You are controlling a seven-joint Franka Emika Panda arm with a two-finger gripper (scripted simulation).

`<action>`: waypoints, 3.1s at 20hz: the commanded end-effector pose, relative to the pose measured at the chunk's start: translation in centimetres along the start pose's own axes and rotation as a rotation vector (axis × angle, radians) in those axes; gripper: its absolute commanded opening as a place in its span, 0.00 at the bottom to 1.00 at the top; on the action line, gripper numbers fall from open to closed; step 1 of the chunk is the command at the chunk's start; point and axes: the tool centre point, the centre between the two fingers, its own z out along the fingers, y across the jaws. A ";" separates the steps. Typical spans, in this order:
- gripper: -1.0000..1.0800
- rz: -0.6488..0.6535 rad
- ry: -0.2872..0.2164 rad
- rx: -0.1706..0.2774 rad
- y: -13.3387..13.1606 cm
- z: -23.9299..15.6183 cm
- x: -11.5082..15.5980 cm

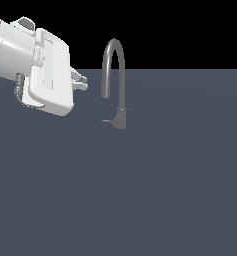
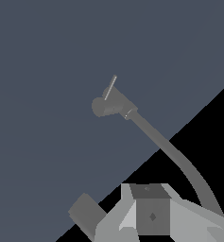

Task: Turn on the faucet by rotating a designated handle.

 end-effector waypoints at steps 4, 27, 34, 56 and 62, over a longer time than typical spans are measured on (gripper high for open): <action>0.00 -0.087 -0.012 -0.085 -0.5 1.3 1.8; 0.00 -0.458 -0.073 -0.444 -3.0 7.9 8.4; 0.00 -0.575 -0.095 -0.554 -3.7 10.3 10.1; 0.00 -0.841 -0.150 -0.797 -4.7 16.3 13.1; 0.00 -0.847 -0.152 -0.802 -4.6 16.5 13.2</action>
